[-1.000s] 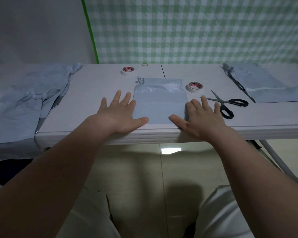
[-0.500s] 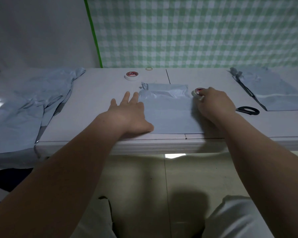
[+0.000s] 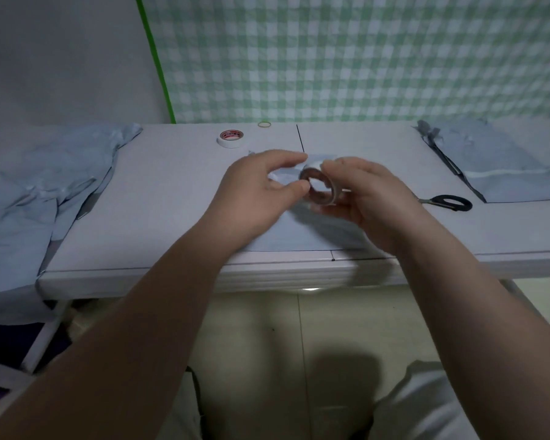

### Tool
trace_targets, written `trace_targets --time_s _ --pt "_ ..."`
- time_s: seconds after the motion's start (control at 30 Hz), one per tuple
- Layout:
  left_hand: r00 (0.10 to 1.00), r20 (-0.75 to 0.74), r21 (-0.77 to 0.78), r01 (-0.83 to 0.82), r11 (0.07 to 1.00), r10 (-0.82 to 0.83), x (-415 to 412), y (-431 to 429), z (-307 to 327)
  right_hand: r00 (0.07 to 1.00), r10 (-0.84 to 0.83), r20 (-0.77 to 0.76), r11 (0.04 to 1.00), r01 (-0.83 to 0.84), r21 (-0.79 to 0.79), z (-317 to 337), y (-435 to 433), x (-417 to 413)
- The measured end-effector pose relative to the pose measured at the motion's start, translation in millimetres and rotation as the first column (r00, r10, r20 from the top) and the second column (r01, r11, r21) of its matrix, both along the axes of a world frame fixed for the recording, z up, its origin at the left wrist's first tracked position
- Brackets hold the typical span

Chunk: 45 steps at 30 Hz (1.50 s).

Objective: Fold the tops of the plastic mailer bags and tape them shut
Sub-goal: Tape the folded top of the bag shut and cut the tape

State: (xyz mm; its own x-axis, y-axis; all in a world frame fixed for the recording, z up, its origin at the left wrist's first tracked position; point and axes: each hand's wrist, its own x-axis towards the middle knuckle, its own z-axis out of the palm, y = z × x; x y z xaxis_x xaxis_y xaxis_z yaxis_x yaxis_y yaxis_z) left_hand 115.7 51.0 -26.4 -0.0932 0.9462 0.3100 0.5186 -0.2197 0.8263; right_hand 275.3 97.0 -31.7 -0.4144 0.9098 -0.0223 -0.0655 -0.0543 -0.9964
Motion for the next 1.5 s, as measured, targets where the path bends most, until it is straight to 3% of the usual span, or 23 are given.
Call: trace_targets --time_s 0.1,0.23,0.3,0.57,0.7,0.73,0.87,1.03,1.1,1.2,1.27,1.3,1.33,1.43,1.5 --pt "0.988 0.143 -0.003 0.057 0.998 -0.056 -0.1 -11.5 -6.1 0.991 0.064 -0.115 0.991 -0.076 -0.106 -3.7 -19.8 2.0" --pt "0.978 0.159 0.063 0.124 0.99 -0.133 -4.8 -25.2 -11.6 0.983 0.125 -0.132 0.985 -0.139 -0.103 -3.0 -35.7 -0.4" --pt "0.955 0.271 0.057 0.111 0.992 -0.122 -6.4 -29.1 -15.5 0.976 0.14 -0.166 0.981 -0.159 -0.108 -2.4 -41.3 -1.9" --pt "0.776 0.63 -0.077 0.11 0.991 -0.037 1.3 -42.5 -29.7 0.943 0.166 -0.289 0.977 -0.197 -0.083 -8.5 -54.4 -7.4" --pt "0.616 0.787 -0.159 0.162 0.974 0.026 5.1 -47.8 -25.1 0.956 0.146 -0.254 0.98 -0.175 -0.094 -12.9 -58.0 -7.4" --pt "0.627 0.778 -0.17 0.156 0.973 0.036 5.8 -48.1 -25.4 0.963 0.141 -0.229 0.982 -0.165 -0.089 -13.6 -59.0 -7.1" --pt "0.874 0.485 -0.045 0.053 0.998 -0.025 1.9 -52.7 -22.6 0.985 0.121 -0.12 0.989 -0.13 -0.067 -14.4 -60.9 -5.1" --pt "0.921 0.383 -0.002 0.073 0.997 -0.066 1.6 -56.0 -13.9 0.989 0.099 -0.114 0.993 -0.105 -0.048 -11.9 -60.7 -4.7" --pt "0.837 0.546 -0.059 0.099 0.993 -0.051 6.9 -55.6 -16.4 0.985 0.105 -0.135 0.993 -0.111 -0.039 -12.7 -61.1 -5.0" --pt "0.503 0.864 -0.13 0.208 0.969 0.008 15.0 -54.5 -19.8 0.98 0.103 -0.168 0.993 -0.111 -0.035 -17.2 -62.8 -7.8" --pt "0.286 0.956 -0.137 0.267 0.954 0.058 17.6 -54.4 -21.3 0.975 0.12 -0.189 0.991 -0.128 -0.029 -19.7 -64.7 -9.3" --pt "0.239 0.969 -0.135 0.284 0.949 0.066 18.7 -54.8 -22.4 0.974 0.132 -0.187 0.99 -0.139 -0.026 -19.9 -65.8 -9.3" --pt "0.256 0.965 -0.134 0.291 0.947 0.057 19.8 -55.8 -23.4 0.975 0.137 -0.177 0.99 -0.143 -0.02 -19.7 -66.5 -8.7" --pt "0.601 0.799 -0.122 0.216 0.969 -0.033 16.8 -57.1 -27.5 0.983 0.123 -0.138 0.992 -0.124 -0.003 -16.0 -68.6 -4.7" --pt "0.733 0.675 -0.067 0.179 0.982 -0.088 11.1 -57.4 -28.1 0.983 0.114 -0.147 0.993 -0.117 -0.01 -14.2 -67.8 -2.1"
